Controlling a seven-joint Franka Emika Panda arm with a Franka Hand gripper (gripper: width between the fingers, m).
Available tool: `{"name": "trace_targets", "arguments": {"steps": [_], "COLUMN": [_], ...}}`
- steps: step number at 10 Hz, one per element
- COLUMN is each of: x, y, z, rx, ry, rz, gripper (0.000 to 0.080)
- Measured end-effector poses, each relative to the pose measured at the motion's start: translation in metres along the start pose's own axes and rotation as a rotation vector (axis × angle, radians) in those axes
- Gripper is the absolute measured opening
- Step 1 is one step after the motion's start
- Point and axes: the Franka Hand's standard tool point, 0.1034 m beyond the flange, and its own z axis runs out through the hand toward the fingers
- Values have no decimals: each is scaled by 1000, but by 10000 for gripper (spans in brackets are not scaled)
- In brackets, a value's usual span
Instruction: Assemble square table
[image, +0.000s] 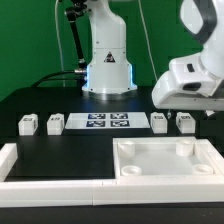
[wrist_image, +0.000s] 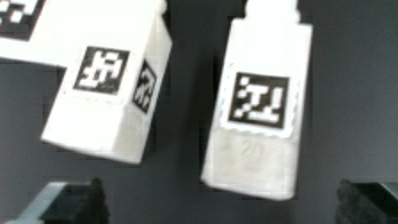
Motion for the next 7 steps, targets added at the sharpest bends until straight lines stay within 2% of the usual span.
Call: {"name": "trace_targets", "arguments": {"steps": [1, 5, 6, 7], "x": [3, 5, 3, 3], "y": [-4, -3, -7, -10], "z": [-1, 1, 9, 18], "rx": [-5, 0, 23, 34], "ry": [-13, -7, -33, -54], "rz": [-8, -1, 67, 81], "gripper": [649, 649, 649, 649]}}
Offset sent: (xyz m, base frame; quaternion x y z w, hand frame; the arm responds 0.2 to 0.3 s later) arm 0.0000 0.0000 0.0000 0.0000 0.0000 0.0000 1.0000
